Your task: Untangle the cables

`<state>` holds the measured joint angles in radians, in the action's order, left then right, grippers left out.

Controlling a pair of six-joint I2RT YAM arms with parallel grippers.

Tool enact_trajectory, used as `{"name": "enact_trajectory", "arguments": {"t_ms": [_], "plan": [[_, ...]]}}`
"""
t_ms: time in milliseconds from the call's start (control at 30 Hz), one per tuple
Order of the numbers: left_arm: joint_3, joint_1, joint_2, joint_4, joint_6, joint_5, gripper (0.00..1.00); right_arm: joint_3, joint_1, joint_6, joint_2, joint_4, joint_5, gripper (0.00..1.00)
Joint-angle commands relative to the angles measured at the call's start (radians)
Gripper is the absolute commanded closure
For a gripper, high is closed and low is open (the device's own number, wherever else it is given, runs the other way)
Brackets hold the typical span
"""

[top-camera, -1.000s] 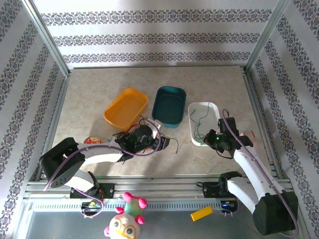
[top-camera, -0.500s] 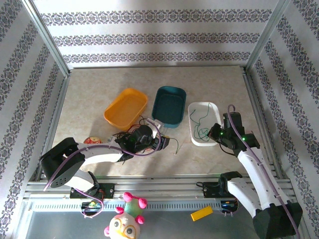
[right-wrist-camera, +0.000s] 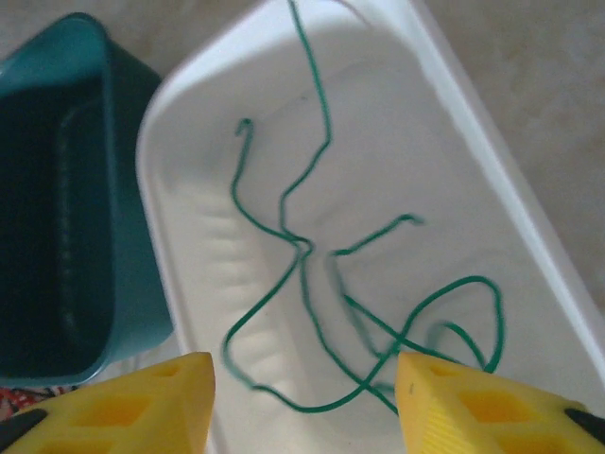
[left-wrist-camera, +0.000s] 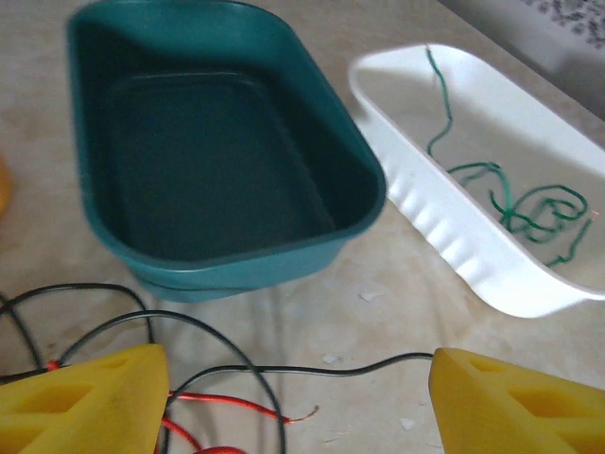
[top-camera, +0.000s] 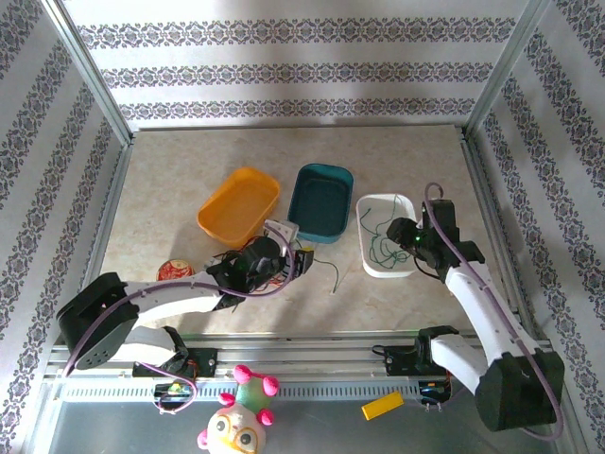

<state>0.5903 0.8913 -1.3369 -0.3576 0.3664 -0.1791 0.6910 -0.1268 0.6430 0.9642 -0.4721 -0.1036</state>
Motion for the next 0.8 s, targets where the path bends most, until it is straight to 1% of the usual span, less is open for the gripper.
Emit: {"name": "enact_trajectory", "arguments": {"t_ms": [0, 100, 200, 300, 400, 533, 633, 767], "plan": [[-0.012, 0.012, 0.032, 0.088, 0.033, -0.098, 0.27, 0.011, -0.072, -0.018, -0.064, -0.034, 0.066, 0.45], [0.008, 0.011, 0.022, 0.145, 0.038, -0.109, 0.27, -0.027, -0.178, 0.001, -0.101, -0.012, 0.007, 0.45], [0.031, 0.011, -0.006, 0.192, 0.056, -0.116, 0.27, -0.065, -0.335, 0.018, -0.094, 0.029, -0.007, 0.46], [0.036, 0.008, -0.033, 0.201, 0.079, -0.116, 0.27, -0.082, -0.486, 0.027, -0.044, 0.078, 0.019, 0.47], [0.046, 0.006, -0.068, 0.213, 0.098, -0.118, 0.27, -0.077, -0.574, 0.047, 0.054, 0.119, 0.047, 0.48], [0.066, 0.006, -0.111, 0.245, 0.115, -0.141, 0.27, -0.030, -0.621, 0.058, 0.206, 0.136, 0.094, 0.49], [0.070, 0.005, -0.127, 0.257, 0.125, -0.162, 0.27, 0.006, -0.625, 0.062, 0.322, 0.132, 0.135, 0.50], [0.079, 0.000, -0.139, 0.277, 0.124, -0.177, 0.27, 0.049, -0.631, 0.058, 0.449, 0.134, 0.157, 0.51]]}}
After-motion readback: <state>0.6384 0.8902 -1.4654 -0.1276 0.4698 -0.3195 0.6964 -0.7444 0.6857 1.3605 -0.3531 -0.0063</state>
